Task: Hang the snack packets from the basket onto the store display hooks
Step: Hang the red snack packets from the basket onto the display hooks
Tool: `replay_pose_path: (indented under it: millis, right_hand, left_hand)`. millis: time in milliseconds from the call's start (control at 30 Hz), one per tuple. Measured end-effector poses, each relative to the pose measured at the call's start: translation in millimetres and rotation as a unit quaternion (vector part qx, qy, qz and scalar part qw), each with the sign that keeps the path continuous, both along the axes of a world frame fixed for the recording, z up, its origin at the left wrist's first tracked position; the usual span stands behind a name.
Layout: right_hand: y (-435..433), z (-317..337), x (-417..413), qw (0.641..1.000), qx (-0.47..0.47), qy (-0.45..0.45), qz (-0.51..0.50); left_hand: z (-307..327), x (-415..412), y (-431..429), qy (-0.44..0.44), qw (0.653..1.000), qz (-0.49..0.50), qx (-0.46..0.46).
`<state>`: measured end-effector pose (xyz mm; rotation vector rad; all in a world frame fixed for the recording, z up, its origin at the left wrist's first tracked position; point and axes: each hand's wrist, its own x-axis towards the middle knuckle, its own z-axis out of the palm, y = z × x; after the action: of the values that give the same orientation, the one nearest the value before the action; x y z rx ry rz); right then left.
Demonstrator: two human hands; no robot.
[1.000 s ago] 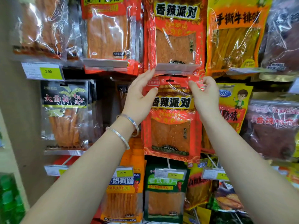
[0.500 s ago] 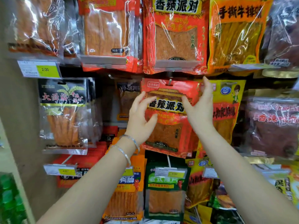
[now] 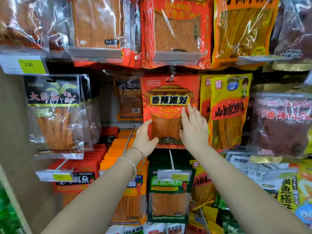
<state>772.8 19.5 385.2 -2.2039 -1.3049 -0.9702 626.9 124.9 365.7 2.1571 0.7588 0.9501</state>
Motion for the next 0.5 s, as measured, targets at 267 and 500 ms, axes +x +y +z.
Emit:
replay_pose_path:
  millis: [267,500]
  right_hand:
    - [4.7,20.1,-8.4,0.990,-0.076,0.117,0.032]
    - [-42.7,19.3,-50.6,0.969,-0.042,0.229,0.089]
  left_hand:
    - [5.9,6.7,5.7,0.045,0.997,0.042,-0.042]
    - [-0.7,-35.4,-18.2,0.078,0.995,0.066,0.003]
